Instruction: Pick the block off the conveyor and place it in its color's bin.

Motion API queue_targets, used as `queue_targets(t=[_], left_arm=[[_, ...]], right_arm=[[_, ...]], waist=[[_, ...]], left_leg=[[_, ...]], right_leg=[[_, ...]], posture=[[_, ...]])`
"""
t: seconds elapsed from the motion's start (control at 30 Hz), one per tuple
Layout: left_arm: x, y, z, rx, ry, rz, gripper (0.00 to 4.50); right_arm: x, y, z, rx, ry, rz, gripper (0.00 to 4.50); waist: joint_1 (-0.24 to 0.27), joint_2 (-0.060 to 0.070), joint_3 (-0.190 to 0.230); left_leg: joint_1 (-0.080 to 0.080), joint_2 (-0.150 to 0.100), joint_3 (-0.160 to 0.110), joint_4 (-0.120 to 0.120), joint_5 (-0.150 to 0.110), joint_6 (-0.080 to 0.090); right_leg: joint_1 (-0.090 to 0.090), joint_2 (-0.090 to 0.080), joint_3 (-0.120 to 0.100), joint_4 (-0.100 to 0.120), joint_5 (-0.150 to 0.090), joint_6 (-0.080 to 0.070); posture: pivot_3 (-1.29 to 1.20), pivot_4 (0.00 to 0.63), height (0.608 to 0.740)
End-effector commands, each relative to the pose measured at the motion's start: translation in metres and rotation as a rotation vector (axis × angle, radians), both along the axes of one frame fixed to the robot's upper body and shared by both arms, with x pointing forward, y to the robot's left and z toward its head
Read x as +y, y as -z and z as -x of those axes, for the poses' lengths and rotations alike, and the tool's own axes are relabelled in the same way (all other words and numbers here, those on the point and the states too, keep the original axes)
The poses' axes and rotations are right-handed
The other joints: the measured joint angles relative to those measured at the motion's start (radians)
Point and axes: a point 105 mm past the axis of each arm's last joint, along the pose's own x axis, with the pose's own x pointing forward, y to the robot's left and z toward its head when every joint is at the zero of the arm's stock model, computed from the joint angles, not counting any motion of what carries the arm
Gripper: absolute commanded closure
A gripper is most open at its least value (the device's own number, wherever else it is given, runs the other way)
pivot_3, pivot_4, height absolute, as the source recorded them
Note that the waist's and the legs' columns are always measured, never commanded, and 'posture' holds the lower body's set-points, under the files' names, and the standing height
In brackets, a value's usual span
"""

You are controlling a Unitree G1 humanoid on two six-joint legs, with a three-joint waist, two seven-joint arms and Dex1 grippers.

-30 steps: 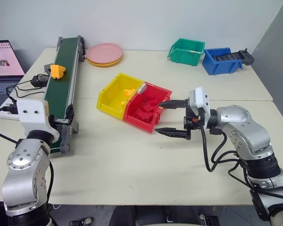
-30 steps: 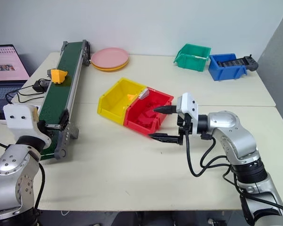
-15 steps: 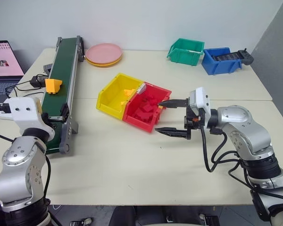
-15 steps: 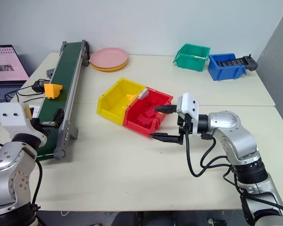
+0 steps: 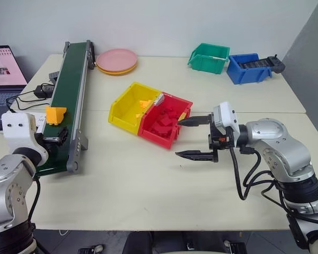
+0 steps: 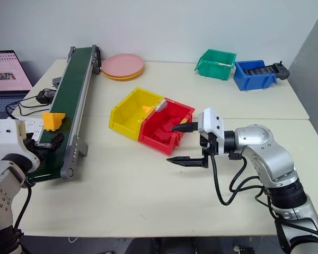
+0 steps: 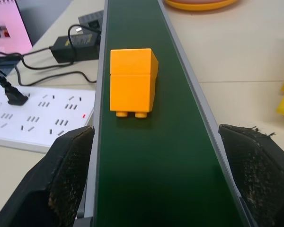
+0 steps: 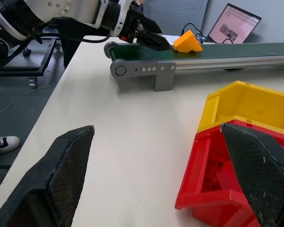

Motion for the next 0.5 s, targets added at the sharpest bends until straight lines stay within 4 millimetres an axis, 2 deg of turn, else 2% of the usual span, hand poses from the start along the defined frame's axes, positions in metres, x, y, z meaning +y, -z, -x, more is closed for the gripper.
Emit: queue_targets(t=[0.03, 0.17, 0.27, 0.5], left_arm=[[0.01, -0.009, 0.004, -0.014, -0.037, -0.002, 0.12], [0.014, -0.006, 0.006, 0.009, -0.043, 0.006, 0.12], [0.011, 0.0, 0.007, 0.039, -0.034, 0.006, 0.53], [-0.004, 0.003, 0.009, 0.042, -0.008, -0.004, 2.12]], right_arm=[[0.002, -0.013, 0.006, -0.045, -0.034, -0.007, 0.0], [0.002, -0.014, 0.007, -0.051, -0.039, -0.005, 0.0], [0.004, -0.016, 0.007, -0.058, -0.046, -0.006, 0.0], [0.005, -0.019, 0.009, -0.065, -0.052, -0.01, 0.0]], waist=[[0.0, 0.0, 0.0], [0.0, 0.0, 0.0], [0.0, 0.0, 0.0], [0.0, 0.0, 0.0]], left_leg=[[0.0, 0.0, 0.0, 0.0, 0.0, 0.0], [0.0, 0.0, 0.0, 0.0, 0.0, 0.0], [0.0, 0.0, 0.0, 0.0, 0.0, 0.0], [0.0, 0.0, 0.0, 0.0, 0.0, 0.0]], right_leg=[[0.0, 0.0, 0.0, 0.0, 0.0, 0.0], [0.0, 0.0, 0.0, 0.0, 0.0, 0.0], [0.0, 0.0, 0.0, 0.0, 0.0, 0.0], [0.0, 0.0, 0.0, 0.0, 0.0, 0.0]], posture=[[0.0, 0.15, 0.74], [0.0, 0.15, 0.74], [0.0, 0.15, 0.74], [0.0, 0.15, 0.74]])
